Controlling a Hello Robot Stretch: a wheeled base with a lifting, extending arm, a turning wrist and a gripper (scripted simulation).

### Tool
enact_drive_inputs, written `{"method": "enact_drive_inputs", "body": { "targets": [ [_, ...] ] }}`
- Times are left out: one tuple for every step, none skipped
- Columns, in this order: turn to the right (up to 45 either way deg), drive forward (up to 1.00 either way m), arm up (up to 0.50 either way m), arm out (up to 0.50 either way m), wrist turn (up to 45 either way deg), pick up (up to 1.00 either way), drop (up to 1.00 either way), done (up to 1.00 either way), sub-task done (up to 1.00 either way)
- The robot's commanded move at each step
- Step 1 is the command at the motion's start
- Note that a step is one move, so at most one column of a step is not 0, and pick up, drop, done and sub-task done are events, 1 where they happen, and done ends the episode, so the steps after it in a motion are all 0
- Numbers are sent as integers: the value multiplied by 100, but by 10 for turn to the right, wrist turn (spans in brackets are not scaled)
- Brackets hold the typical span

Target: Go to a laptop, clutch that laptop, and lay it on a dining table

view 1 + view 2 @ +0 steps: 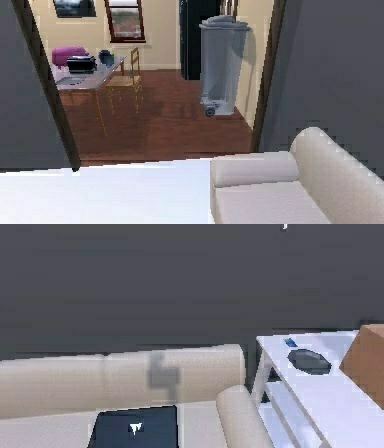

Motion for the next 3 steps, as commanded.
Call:
{"method": "enact_drive_inputs", "body": {
  "targets": [
    [-180, 0, 0, 0, 0, 0, 0, 0, 0],
    [0, 0, 46, 0, 0, 0, 0, 0, 0],
    [0, 0, 0, 24, 0, 0, 0, 0, 0]
  ]
}}
